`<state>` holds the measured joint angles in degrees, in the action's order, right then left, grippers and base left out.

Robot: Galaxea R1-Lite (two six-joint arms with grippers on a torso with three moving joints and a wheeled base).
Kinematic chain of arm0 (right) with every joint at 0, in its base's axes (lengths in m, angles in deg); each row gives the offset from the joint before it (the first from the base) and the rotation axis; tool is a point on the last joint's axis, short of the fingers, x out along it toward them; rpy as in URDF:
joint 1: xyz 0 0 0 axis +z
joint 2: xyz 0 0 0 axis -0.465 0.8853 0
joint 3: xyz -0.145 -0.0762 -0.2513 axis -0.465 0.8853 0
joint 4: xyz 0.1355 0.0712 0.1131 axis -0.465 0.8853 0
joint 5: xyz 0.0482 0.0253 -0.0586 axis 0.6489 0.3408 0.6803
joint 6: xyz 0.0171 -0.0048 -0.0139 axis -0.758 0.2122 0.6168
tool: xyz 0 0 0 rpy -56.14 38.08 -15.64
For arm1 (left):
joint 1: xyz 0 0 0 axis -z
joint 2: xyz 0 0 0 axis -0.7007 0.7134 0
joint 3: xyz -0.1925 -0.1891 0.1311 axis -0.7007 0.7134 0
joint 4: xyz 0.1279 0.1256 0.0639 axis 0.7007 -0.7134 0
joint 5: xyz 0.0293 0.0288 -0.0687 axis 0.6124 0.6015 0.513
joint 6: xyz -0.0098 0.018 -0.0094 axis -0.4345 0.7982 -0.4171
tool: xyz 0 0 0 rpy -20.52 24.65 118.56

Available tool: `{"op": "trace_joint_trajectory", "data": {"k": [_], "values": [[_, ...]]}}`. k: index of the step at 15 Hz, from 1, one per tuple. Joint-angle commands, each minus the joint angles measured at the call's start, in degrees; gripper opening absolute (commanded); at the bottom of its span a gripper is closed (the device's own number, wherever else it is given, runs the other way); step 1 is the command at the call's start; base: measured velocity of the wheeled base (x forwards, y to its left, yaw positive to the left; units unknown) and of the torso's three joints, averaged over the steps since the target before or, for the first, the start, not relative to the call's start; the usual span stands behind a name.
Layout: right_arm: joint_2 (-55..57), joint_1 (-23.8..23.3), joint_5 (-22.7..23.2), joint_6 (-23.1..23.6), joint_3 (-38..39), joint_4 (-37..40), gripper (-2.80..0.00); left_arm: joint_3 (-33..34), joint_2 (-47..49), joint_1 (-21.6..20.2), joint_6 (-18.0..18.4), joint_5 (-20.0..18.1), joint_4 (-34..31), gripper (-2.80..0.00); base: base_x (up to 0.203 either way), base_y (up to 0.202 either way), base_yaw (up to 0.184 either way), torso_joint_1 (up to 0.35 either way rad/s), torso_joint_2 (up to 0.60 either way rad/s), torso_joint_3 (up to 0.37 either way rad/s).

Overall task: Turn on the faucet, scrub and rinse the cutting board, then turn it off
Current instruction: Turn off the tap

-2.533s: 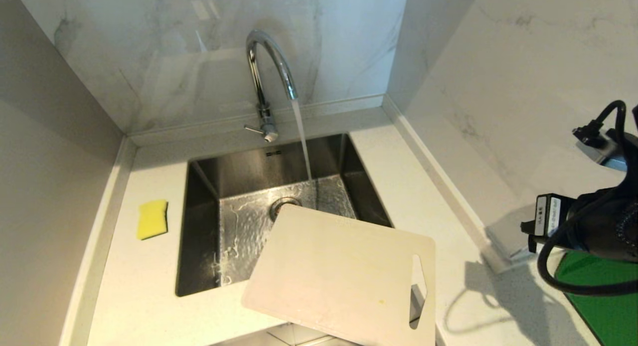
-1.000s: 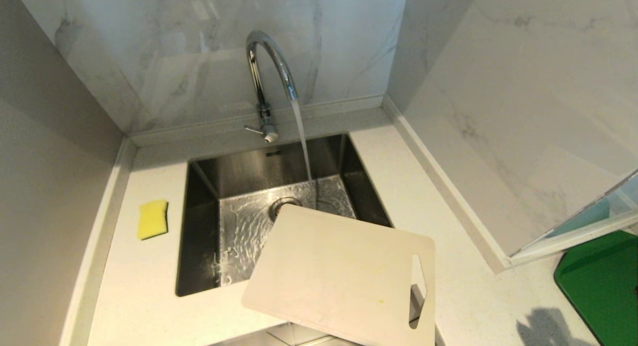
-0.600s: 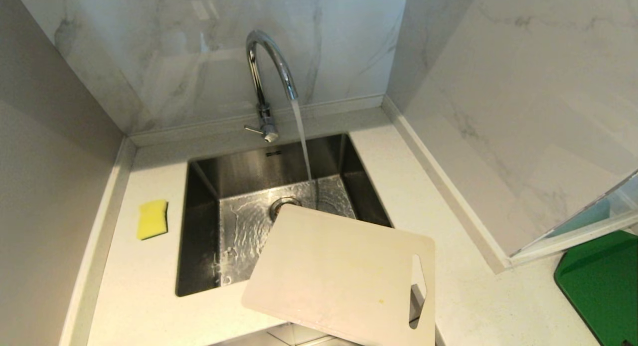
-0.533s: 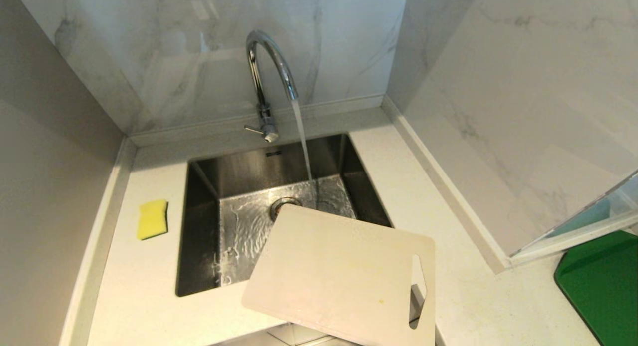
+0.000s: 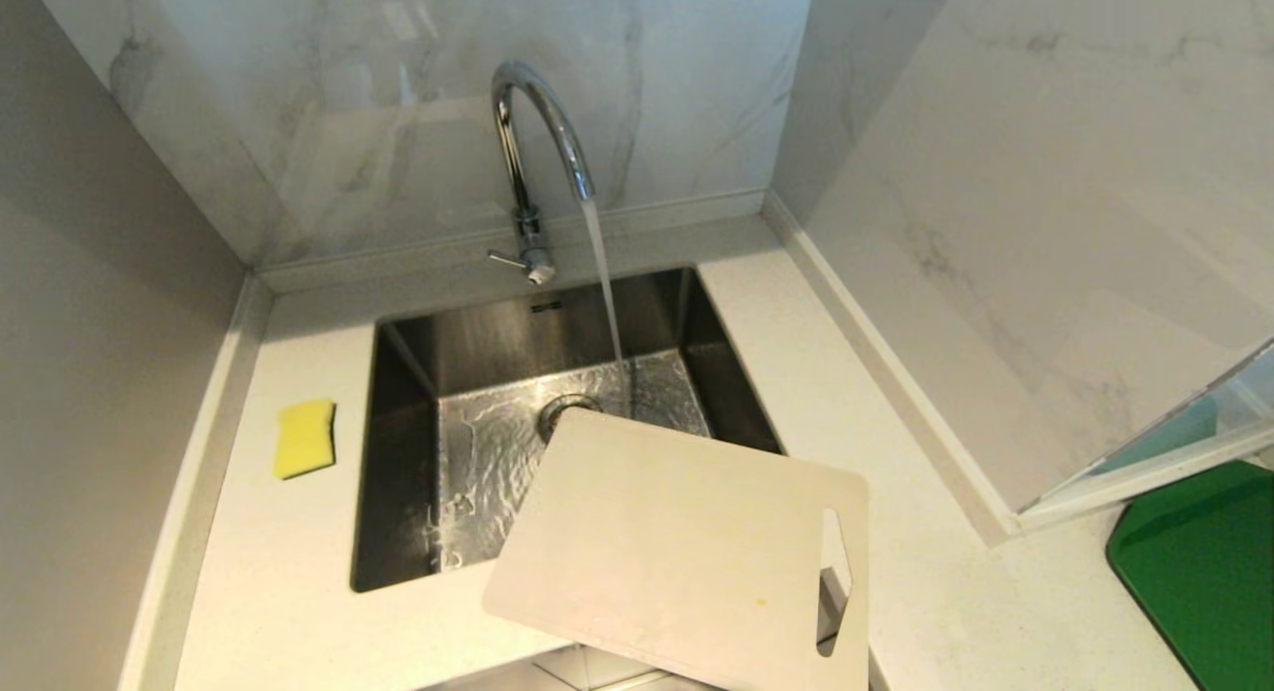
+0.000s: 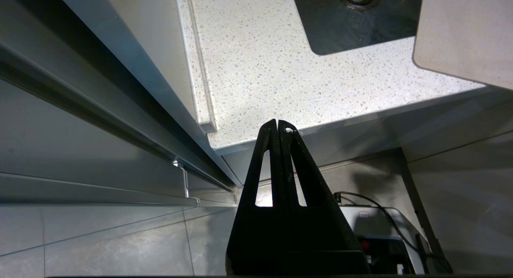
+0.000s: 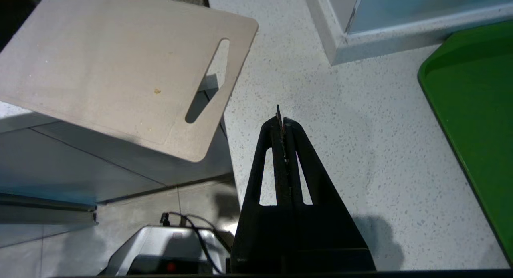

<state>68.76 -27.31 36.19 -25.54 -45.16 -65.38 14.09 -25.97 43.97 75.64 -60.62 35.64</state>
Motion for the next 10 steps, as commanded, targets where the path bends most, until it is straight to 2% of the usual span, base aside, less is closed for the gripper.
{"op": "trace_joint_trajectory", "data": {"k": [1,5,8,10], "values": [[-2.5,0.0,-0.3,0.1,1.3,-0.7,-2.80,0.0,0.0,0.0,0.0,0.0,-0.1,-2.80,0.000,0.000,0.000,0.000,0.00,0.000],[-6.9,-0.7,-0.4,-0.4,1.3,-0.6,-2.80,0.0,0.0,0.0,0.0,0.0,-0.1,-2.80,0.000,0.000,0.000,0.000,0.00,0.000],[-10.4,-0.7,-4.2,-1.0,1.3,4.5,-2.80,0.0,0.0,0.0,0.0,0.0,-0.1,-2.80,0.000,0.000,0.000,0.000,0.00,0.000],[-11.8,-0.7,-4.2,-0.7,1.3,4.9,-2.80,0.0,0.0,0.0,0.0,0.0,-0.1,-2.80,0.000,0.000,0.000,0.000,0.00,0.000]]}}
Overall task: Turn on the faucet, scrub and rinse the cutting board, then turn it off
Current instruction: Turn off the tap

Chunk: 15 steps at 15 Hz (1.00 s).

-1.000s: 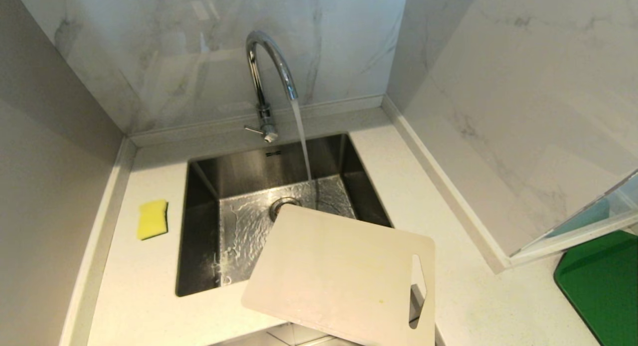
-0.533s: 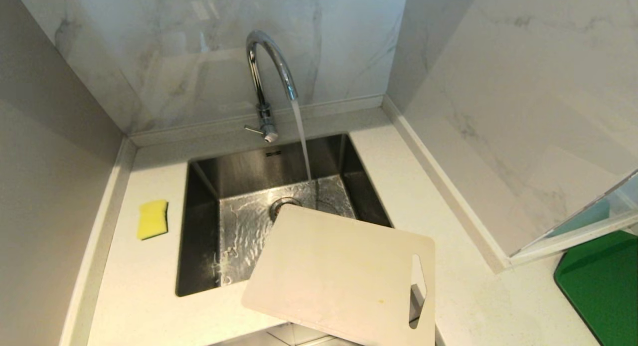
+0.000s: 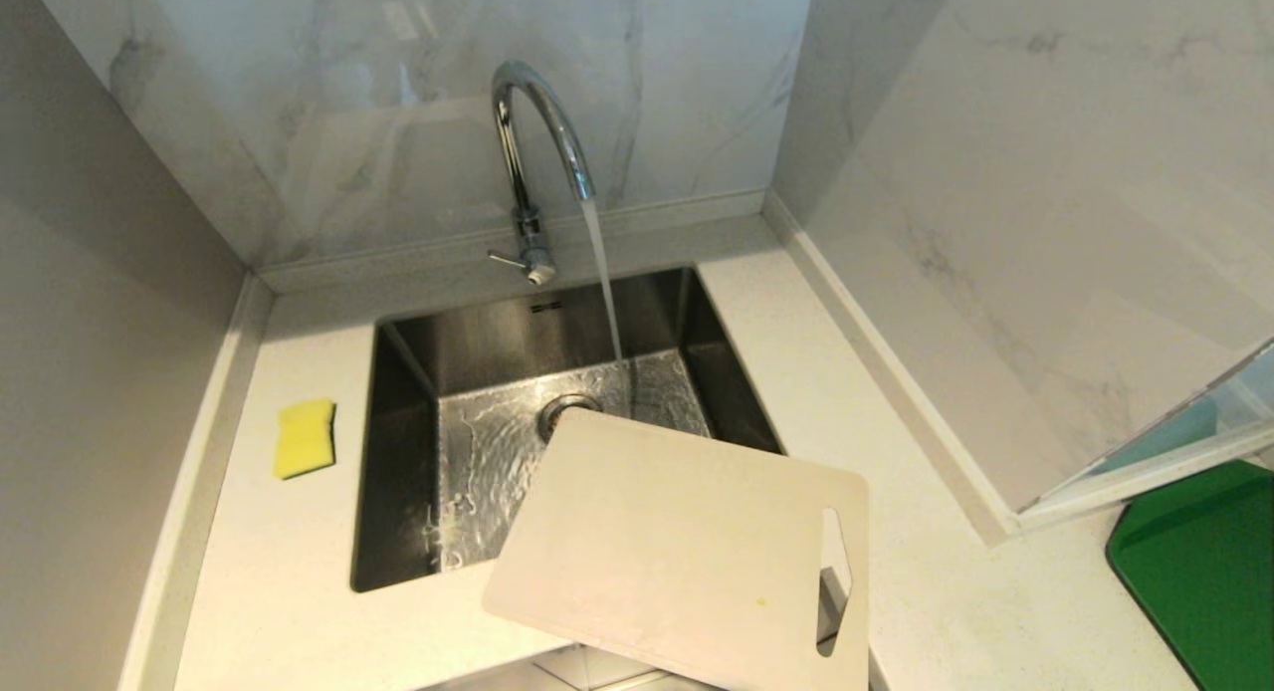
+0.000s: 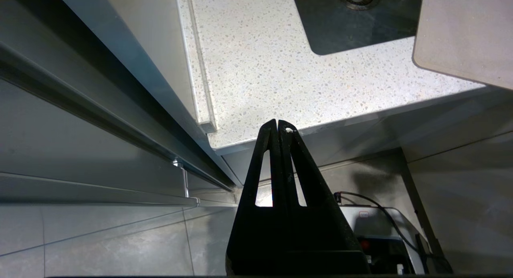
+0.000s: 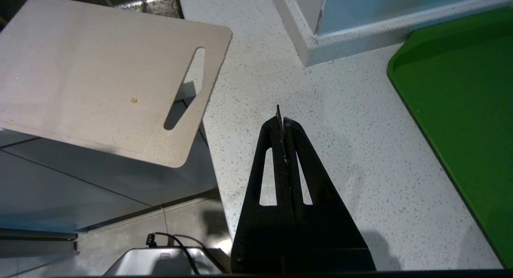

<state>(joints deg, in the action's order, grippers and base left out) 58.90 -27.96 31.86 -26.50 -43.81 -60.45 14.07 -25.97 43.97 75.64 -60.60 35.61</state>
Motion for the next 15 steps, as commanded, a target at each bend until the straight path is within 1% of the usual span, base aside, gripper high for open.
{"op": "trace_joint_trajectory", "data": {"k": [1,13,14,15], "values": [[-2.0,0.0,0.2,0.2,0.0,0.0,-2.80,0.0,0.0,0.0,0.0,0.0,-0.1,-2.80,0.000,0.000,0.000,0.000,0.00,0.000],[-2.0,0.0,0.1,-0.3,0.0,0.0,-2.80,0.0,0.0,0.0,0.0,0.0,-0.1,-2.80,0.000,0.000,0.000,0.000,0.00,0.000],[-2.0,0.0,0.1,-1.3,0.0,0.0,-2.80,0.0,0.0,0.0,0.0,0.0,-0.1,-2.80,0.000,0.000,0.000,0.000,0.00,0.000],[-2.0,0.0,0.1,-3.9,0.0,0.0,-2.80,0.0,0.0,0.0,0.0,0.0,-0.1,-2.80,0.000,0.000,0.000,0.000,0.00,0.000]]}}
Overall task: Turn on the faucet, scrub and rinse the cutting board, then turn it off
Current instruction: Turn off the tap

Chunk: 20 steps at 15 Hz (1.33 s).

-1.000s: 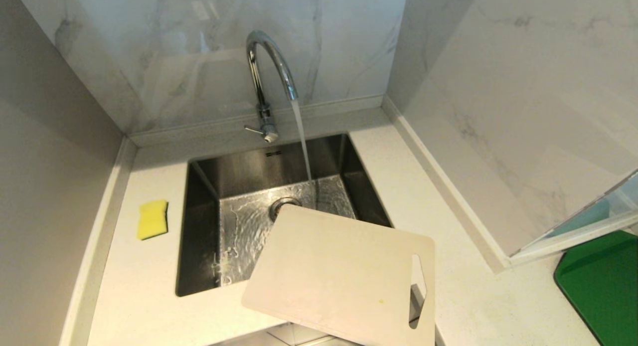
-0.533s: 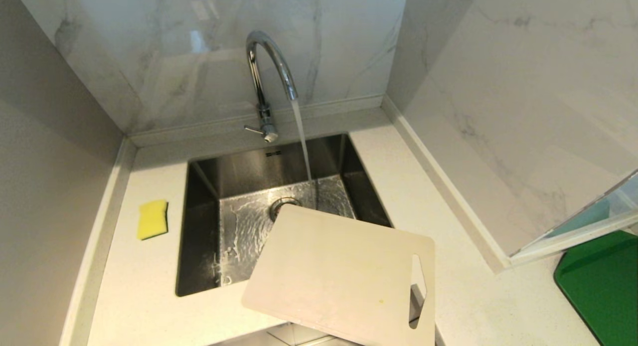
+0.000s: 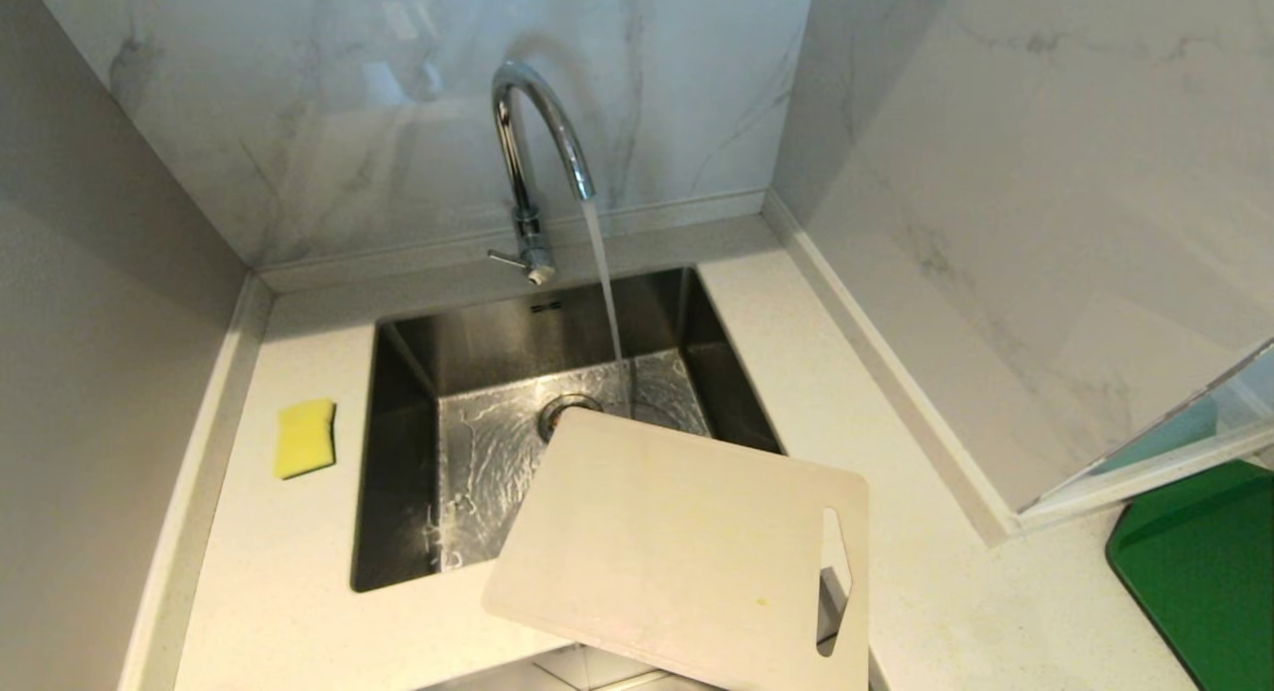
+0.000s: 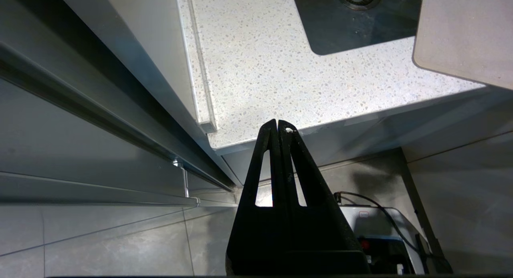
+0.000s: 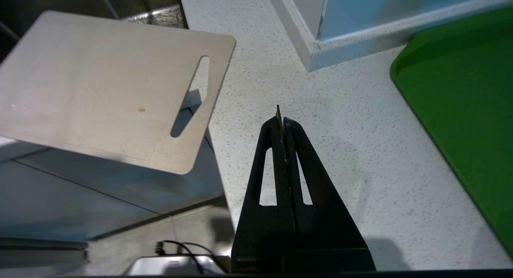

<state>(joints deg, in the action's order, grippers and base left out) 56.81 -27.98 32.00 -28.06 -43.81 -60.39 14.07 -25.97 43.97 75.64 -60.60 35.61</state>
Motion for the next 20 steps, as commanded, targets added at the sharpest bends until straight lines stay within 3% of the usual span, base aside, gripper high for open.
{"op": "trace_joint_trajectory", "data": {"k": [1,2,6,8,14,18,20], "values": [[0.1,0.0,0.0,-0.7,0.0,0.0,-2.80,0.0,0.0,0.0,0.0,0.0,-0.1,-2.80,0.000,0.000,0.000,0.000,0.00,0.000],[0.1,0.0,0.0,1.3,0.0,0.0,-2.80,0.1,0.0,0.0,0.1,0.0,-0.1,-2.80,0.000,0.000,0.000,0.000,0.00,0.000],[0.1,0.0,0.0,1.3,0.0,0.0,-2.80,0.0,0.0,0.0,0.5,-0.3,-0.1,-2.80,0.000,0.000,0.000,0.000,0.00,0.000],[0.1,0.0,0.0,1.3,0.0,0.0,-2.80,0.2,0.0,0.0,3.3,-0.4,-0.1,-2.80,0.000,0.000,0.000,0.000,0.00,0.000],[0.1,0.0,0.0,1.3,0.0,0.0,-2.80,-0.1,0.0,0.0,5.8,-0.6,0.1,-2.80,0.000,0.000,0.000,0.000,0.00,0.000],[0.1,0.0,0.0,1.3,0.0,0.0,-2.80,-3.4,6.2,0.0,5.3,-1.4,0.1,-2.80,0.000,0.000,0.000,0.000,0.00,0.000],[0.1,0.0,0.0,1.3,0.0,0.0,-2.80,-1.4,6.3,0.0,8.1,-2.5,0.2,-2.80,0.000,0.000,0.000,0.000,0.00,0.000]]}}
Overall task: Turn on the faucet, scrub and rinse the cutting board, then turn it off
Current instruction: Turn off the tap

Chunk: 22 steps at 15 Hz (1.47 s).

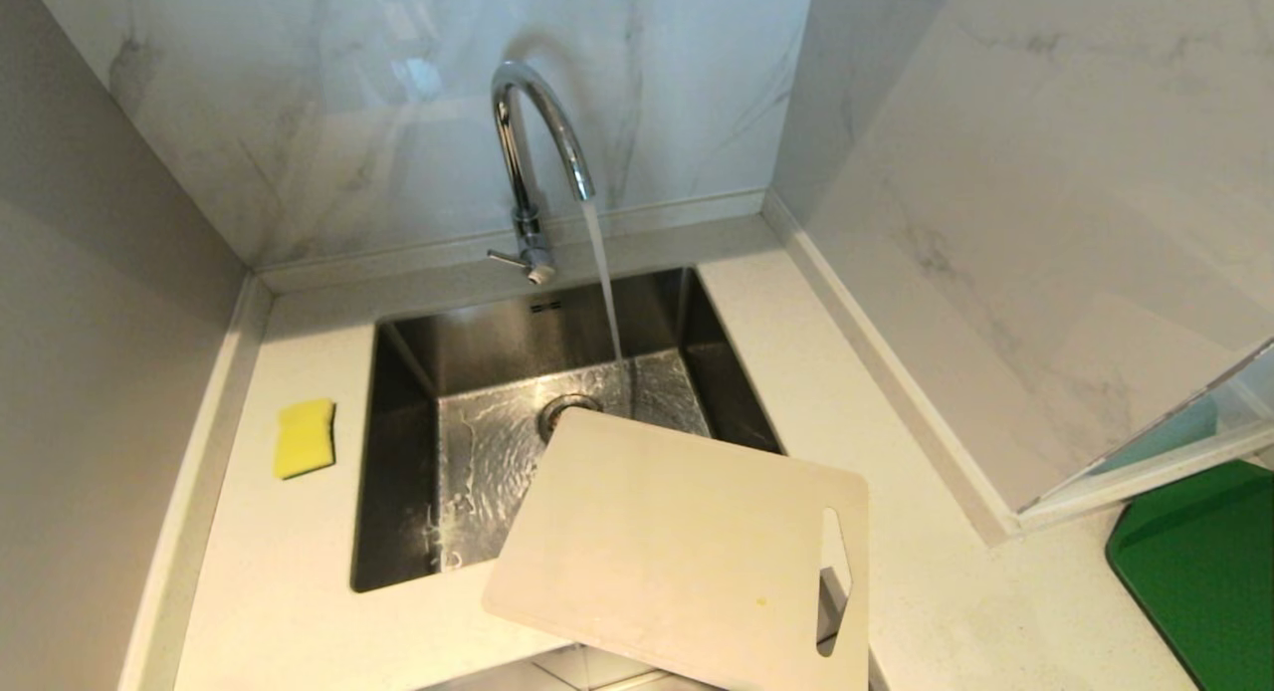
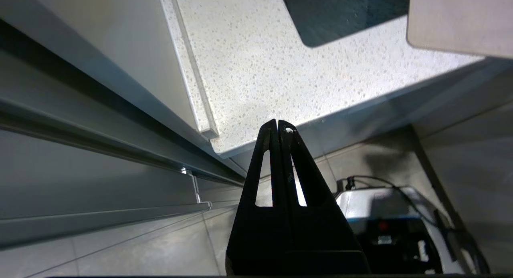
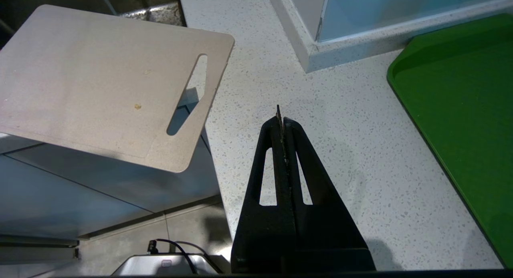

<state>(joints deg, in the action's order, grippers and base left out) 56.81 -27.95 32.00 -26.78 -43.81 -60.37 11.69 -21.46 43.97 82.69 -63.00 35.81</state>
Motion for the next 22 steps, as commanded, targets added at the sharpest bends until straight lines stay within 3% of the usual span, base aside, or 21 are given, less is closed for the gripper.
{"op": "trace_joint_trajectory", "data": {"k": [1,4,7,11,13,15,16,19,22], "values": [[0.1,0.0,0.0,0.1,0.0,0.0,-2.80,2.2,1.8,0.0,1.5,0.2,0.0,-2.80,0.000,0.000,0.000,0.000,0.00,0.000],[0.1,0.0,0.0,0.0,0.0,0.0,-2.80,2.8,1.8,0.0,0.4,0.7,0.1,-2.80,0.000,0.000,0.000,0.000,0.00,0.000],[0.1,0.0,0.0,0.0,0.0,0.0,-2.80,3.1,-0.6,0.0,-5.4,1.7,1.1,-2.80,0.000,0.000,0.000,0.000,0.00,0.000],[0.1,0.0,0.0,0.0,0.0,0.0,-2.80,4.2,-4.5,0.0,-6.6,3.5,4.2,-2.80,0.000,0.000,0.000,0.000,0.00,0.000],[0.1,0.0,0.0,0.0,0.0,0.0,-2.80,4.0,-4.4,0.0,-5.6,3.4,4.1,-2.80,0.000,0.000,0.000,0.000,0.00,0.000],[0.1,0.0,0.0,0.0,0.0,0.0,-2.80,4.5,-4.4,0.0,-1.1,3.0,6.1,-2.80,0.000,0.000,0.000,0.000,0.00,0.000],[0.1,0.0,0.0,0.0,0.0,0.0,-2.80,5.6,-4.5,0.0,-0.7,1.7,6.8,-2.80,0.000,0.000,0.000,0.000,0.00,0.000],[0.1,0.0,0.0,0.0,0.0,0.0,-2.80,6.5,-4.6,0.0,-1.0,1.3,9.7,-2.80,0.000,0.000,0.000,0.000,0.00,0.000],[0.1,0.0,0.0,0.0,0.0,0.0,-2.80,9.2,-4.6,0.0,-2.6,1.3,16.7,-2.80,0.000,0.000,0.000,0.000,0.00,0.000]]}}
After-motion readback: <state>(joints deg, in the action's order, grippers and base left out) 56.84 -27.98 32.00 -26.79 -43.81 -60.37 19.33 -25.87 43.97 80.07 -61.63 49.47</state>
